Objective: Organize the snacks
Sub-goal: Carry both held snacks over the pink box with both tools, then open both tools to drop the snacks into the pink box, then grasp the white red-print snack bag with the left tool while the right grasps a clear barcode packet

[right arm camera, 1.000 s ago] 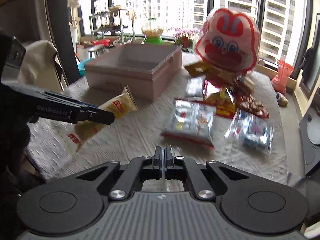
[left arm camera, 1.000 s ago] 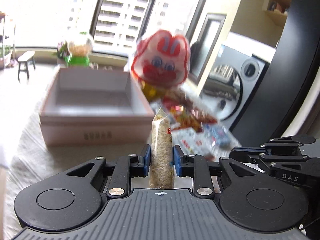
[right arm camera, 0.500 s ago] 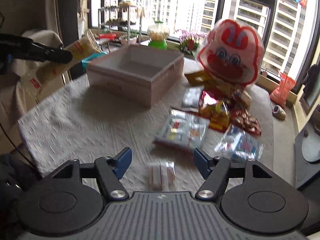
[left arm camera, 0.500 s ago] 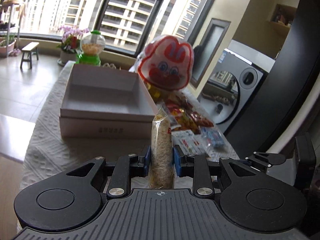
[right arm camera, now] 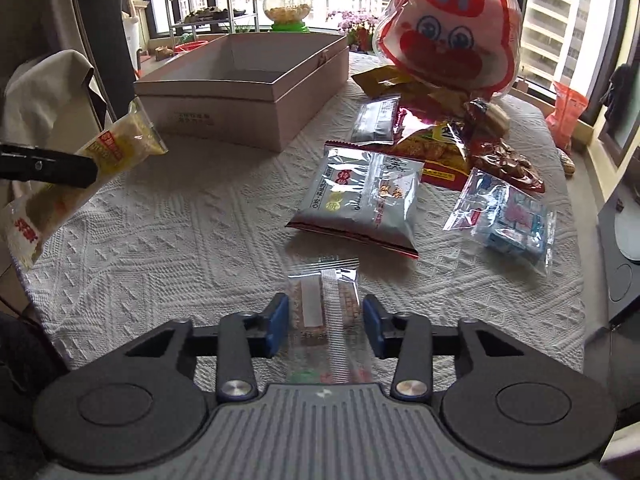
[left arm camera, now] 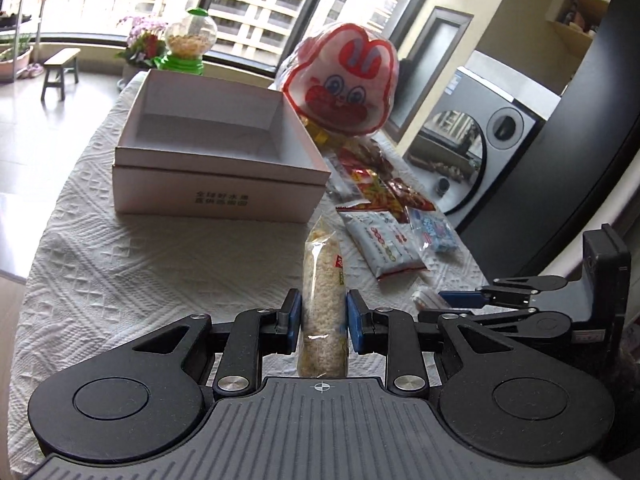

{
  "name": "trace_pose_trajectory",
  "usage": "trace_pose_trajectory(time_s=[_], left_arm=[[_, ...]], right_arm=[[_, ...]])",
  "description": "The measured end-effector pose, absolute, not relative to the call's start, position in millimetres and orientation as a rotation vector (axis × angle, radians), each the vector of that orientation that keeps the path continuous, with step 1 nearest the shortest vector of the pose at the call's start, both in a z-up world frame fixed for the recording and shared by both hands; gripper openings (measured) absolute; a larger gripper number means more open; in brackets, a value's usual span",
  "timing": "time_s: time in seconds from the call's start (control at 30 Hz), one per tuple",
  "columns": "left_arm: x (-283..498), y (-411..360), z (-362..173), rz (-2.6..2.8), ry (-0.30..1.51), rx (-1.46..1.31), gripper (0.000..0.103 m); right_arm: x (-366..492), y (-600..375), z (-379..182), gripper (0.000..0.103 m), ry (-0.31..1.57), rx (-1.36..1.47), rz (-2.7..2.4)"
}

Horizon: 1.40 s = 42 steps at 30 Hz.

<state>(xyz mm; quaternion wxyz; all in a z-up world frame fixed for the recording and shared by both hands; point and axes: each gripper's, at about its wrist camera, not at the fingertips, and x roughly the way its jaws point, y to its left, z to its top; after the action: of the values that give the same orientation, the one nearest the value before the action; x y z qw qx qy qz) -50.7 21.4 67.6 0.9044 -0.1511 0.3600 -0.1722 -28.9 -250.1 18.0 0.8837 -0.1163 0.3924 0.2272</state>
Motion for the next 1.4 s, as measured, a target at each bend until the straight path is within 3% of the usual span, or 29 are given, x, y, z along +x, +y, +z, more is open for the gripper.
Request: trace_pose_trajectory(time_s=[0.27,0.4,0.5,0.6,0.73,0.87,1.03,1.2,1.4], left_arm=[[-21.3,60.7,163.7,-0.264,0.364,-0.313,0.029],[33.4,76.4,155.7,-0.231,0.412,-0.372,0.029],[74.5,85.5,134.5,-0.24,0.472,-0.421,0.028],[110.5,97.5,107.9,-0.196,0.547,-0.486,0.029],[99.7,98.4,102.7,-0.197,0.518,-0.473,0.029],[73.2,75.0,102.4,-0.285,0.52,-0.477,0.029],[45.5,11.4,74.3,-0.495,0.641,-0.412,0.029],[41.4,-38.1,42.1,-0.555,0.764,-0.316,0.029],[41.3,-48.3,24.9,-0.518,0.837,-0.258,0.029]], right_arm=[[-19.1,-228.5,164.1,0.037,0.474,-0.066,0.582],[38.2,-190.3,189.1,0.037,0.453,0.04,0.603],[86.8,-158.1,173.5,0.037,0.516,0.1,0.605],[128.1,-130.0,149.2,0.044,0.564,0.116,0.601],[138.7,-135.5,134.1,0.047,0.568,0.043,0.545],[108.7,-189.3,130.3,0.069,0.482,-0.057,0.463],[82.6,-269.2,99.0,0.07,0.49,-0.143,0.265],[94.5,-348.9,56.2,0.071,0.683,0.026,0.188],[111.1,-362.6,17.1,0.071,0.748,0.136,0.169]])
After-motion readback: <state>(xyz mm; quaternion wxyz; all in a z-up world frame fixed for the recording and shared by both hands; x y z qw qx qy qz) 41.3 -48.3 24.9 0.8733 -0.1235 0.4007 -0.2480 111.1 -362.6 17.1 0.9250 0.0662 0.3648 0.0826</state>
